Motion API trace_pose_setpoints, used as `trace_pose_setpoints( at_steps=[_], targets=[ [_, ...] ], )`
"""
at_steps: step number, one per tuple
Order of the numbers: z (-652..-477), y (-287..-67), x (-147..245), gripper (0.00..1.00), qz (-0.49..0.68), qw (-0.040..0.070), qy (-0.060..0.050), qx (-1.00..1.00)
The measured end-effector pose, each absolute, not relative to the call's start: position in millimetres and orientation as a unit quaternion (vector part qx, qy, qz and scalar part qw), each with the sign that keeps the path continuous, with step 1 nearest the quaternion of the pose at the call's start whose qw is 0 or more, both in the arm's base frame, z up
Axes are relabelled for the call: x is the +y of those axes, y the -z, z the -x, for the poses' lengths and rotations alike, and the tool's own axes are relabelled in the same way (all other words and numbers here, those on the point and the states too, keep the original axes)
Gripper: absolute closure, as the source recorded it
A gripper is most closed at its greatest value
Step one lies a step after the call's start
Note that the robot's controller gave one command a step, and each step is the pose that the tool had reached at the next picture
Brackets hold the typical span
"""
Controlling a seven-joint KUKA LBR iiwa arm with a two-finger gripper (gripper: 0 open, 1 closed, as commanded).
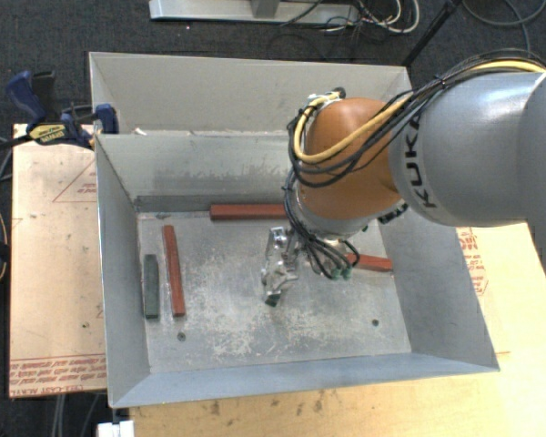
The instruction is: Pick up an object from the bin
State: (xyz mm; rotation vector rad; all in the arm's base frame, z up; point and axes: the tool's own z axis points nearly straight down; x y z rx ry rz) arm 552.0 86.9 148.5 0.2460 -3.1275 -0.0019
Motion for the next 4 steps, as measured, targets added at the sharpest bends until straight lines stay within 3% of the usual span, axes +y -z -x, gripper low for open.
trace_pose_setpoints(
  at_steps=[1,2,3,4],
  targets=[
    [-548.5,-201,55,1.0,-0.111,0.0,0.001,-0.994],
    [-513.9,-160,76,0.0,-0.054,-0.001,0.0,-0.999],
    [-511.3,-157,79,0.0,-0.054,0.0,0.001,-0.999],
    [-576.7,-79,23,1.0,-0.06,-0.009,0.002,-0.998]
  ],
)
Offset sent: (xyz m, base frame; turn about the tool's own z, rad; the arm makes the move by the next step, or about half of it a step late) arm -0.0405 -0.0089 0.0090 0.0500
